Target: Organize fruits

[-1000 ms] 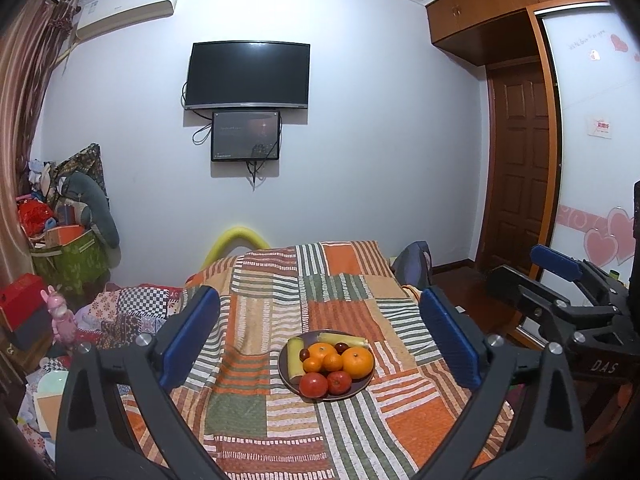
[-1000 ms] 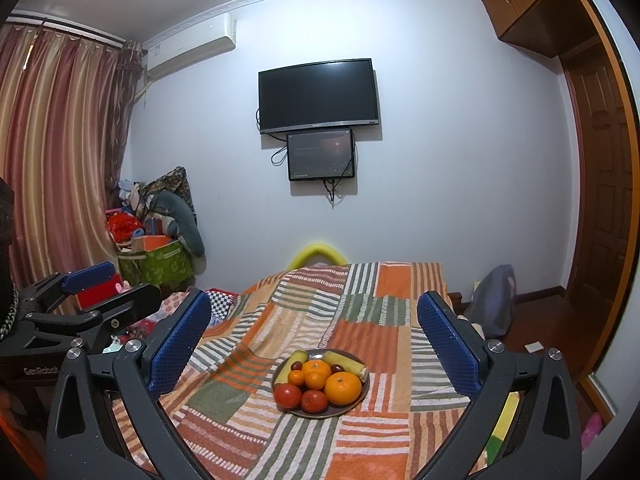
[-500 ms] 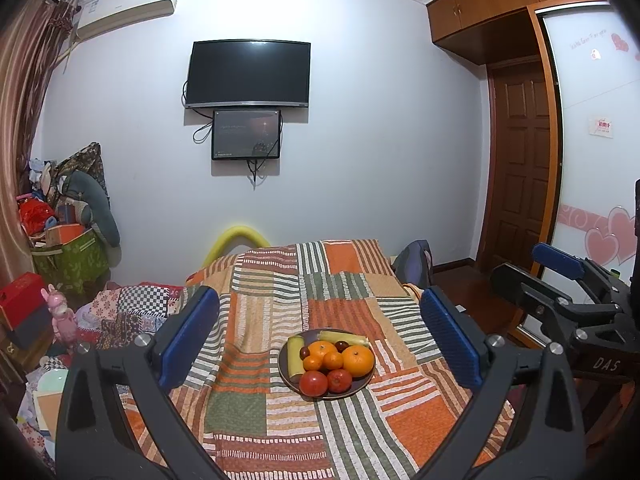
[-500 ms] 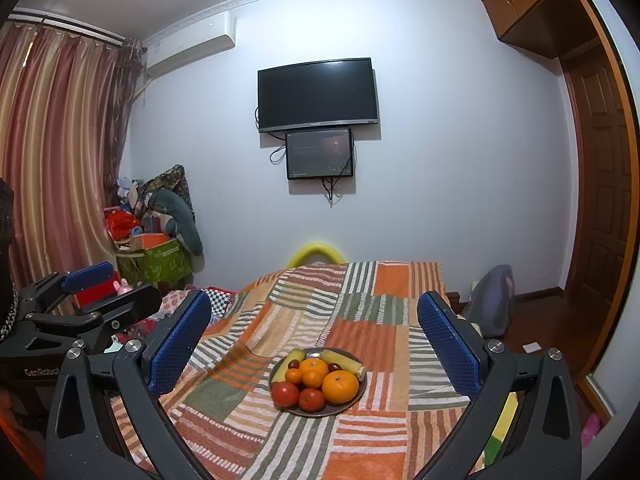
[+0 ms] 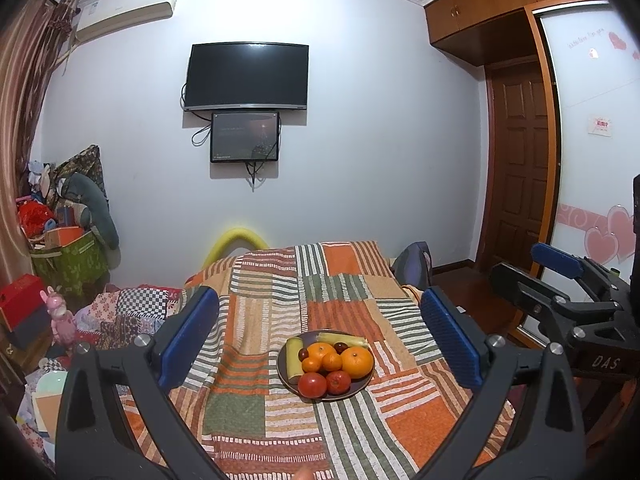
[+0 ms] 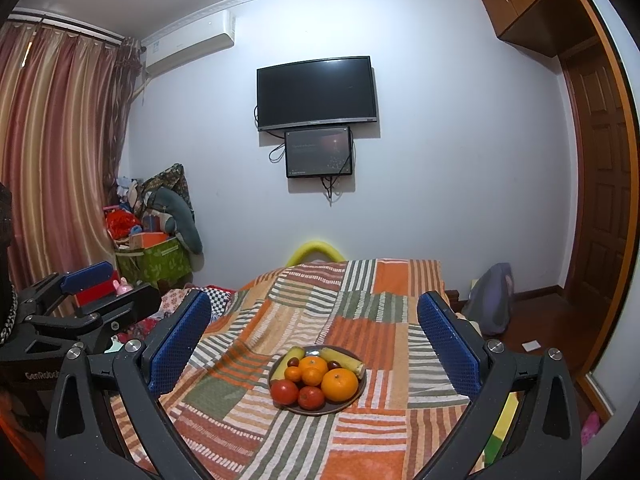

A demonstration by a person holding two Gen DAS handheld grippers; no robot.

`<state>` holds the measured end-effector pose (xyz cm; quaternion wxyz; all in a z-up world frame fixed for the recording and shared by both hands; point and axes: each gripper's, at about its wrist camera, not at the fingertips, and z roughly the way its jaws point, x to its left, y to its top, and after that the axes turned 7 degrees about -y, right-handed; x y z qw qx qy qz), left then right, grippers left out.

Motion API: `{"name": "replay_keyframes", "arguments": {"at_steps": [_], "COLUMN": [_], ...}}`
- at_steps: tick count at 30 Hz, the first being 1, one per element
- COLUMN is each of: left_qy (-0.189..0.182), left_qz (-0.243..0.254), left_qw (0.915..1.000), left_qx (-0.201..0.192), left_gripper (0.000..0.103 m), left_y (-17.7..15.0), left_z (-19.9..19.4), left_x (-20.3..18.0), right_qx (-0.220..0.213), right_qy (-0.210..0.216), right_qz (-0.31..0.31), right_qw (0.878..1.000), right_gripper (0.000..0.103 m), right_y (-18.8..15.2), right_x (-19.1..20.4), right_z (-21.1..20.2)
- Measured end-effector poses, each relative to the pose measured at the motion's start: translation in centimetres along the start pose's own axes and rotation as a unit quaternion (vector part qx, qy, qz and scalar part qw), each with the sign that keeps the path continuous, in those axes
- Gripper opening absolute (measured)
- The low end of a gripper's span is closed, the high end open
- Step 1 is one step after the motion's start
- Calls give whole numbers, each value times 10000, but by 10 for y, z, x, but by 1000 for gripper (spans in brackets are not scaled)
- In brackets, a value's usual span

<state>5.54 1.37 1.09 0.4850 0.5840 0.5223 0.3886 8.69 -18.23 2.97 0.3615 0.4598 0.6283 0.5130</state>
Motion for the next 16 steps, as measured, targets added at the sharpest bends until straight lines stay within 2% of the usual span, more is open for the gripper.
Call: {"name": "replay_keyframes", "arguments": {"at_steps": [16], "left_qy": [3], "left_qz": [-97], "left_qw": [10000], "left_qx": [19], "left_gripper": [102], "left_y": [-1], "left_z": [4], "left_x": [2], "right_qx": [30], "right_qy": [-18], "right_qz": [-78], "right_qw": [10000], "right_gripper": [103], "right_y": [0], "right_x": [0], "right_z": [3]}}
